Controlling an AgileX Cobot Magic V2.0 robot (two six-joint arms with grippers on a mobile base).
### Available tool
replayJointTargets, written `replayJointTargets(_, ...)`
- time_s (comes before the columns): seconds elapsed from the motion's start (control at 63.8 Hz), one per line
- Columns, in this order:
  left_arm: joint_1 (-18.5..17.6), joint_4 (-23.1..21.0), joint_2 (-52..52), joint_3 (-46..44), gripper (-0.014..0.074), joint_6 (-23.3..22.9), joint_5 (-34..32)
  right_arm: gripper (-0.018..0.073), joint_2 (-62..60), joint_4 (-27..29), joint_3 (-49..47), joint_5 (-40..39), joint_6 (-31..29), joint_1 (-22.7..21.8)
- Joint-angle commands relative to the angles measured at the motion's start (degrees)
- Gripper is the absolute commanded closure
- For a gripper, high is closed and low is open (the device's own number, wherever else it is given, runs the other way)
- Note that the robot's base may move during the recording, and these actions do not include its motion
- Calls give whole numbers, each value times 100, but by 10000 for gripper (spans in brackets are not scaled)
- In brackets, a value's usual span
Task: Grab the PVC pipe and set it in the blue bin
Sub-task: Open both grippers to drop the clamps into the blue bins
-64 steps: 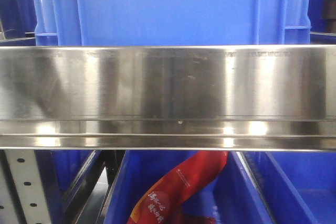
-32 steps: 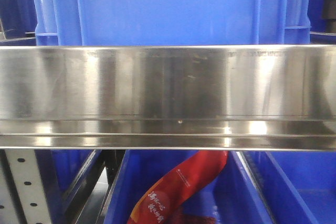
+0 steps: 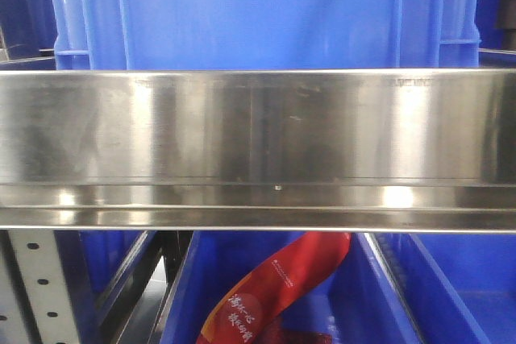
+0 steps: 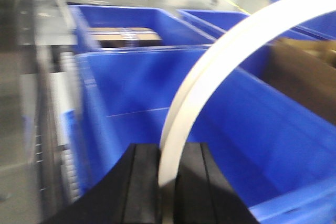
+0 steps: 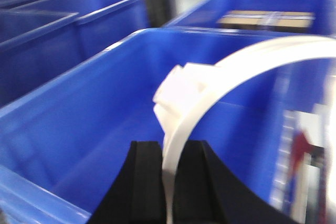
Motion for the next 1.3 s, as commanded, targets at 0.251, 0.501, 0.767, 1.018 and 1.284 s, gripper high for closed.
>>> replayJointTargets(0.251,-1346,1658,1285,-1219,707,-1446,-91,721,986,27,-958,95,-83,474)
replayJointTargets(0.501,-1651,2780,2524,-2576,707,-2587,264,721,1630,239,-1405,209,-83,474)
replayJointTargets(0.767,-1651,2780,3284,-2931,707,-2587,317,721,2276,239,-1978,235,-83,474)
replayJointTargets(1.018,-1651,2780,3470,-2931,696,-2587,534,507,2373,239,-1978,317,-83,474)
replayJointTargets(1.284,-1651,2746,3470,-2931,330,-2587,580,161,2373,239,-1978,338,-83,474)
